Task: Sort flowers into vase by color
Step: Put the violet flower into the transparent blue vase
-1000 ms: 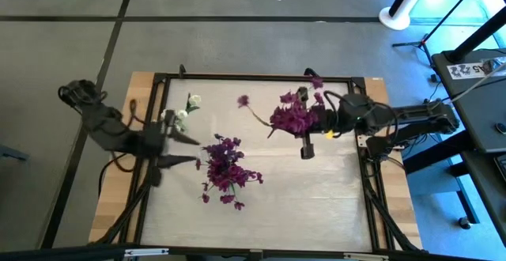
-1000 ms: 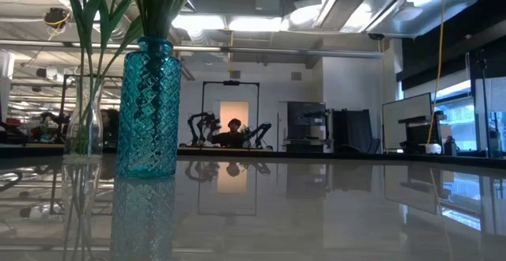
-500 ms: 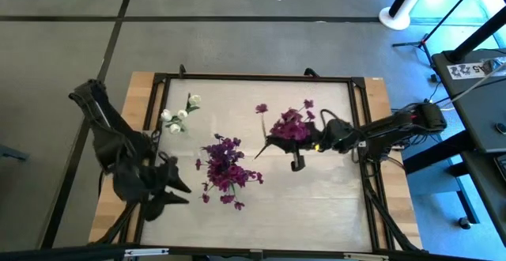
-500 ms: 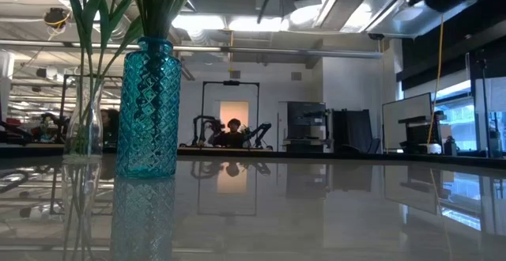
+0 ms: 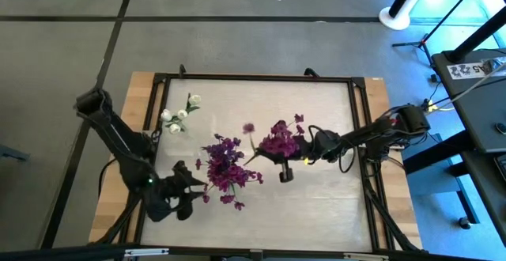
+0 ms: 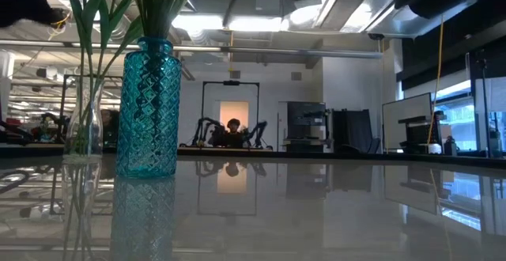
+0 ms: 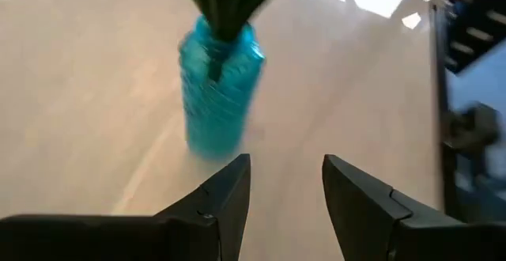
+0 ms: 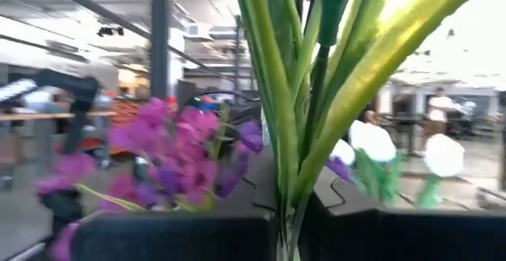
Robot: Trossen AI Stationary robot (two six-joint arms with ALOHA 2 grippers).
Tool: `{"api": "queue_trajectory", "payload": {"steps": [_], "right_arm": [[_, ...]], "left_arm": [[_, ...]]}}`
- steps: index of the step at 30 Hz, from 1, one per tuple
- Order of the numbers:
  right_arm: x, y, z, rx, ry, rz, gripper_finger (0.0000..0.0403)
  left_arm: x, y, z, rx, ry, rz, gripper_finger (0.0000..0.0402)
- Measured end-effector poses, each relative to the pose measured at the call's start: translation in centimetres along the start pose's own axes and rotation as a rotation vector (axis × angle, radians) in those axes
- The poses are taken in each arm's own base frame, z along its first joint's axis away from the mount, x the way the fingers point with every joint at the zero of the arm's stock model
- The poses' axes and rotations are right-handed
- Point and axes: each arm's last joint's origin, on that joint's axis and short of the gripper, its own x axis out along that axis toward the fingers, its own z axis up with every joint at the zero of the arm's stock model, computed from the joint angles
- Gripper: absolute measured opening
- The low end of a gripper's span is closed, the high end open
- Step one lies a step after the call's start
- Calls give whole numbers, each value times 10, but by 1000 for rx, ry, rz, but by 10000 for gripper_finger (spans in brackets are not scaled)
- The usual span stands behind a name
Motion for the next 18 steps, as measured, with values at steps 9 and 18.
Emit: {"api": "queue_trajectory", "payload": {"steps": [9, 18], "right_arm": [[2, 2, -23, -19, -89, 2, 12], [21, 4, -39, 27, -86, 22, 14]], "left_arm": [[56, 30, -9, 38, -132, 52, 153], [61, 35, -6, 151, -108, 68, 153]]}}
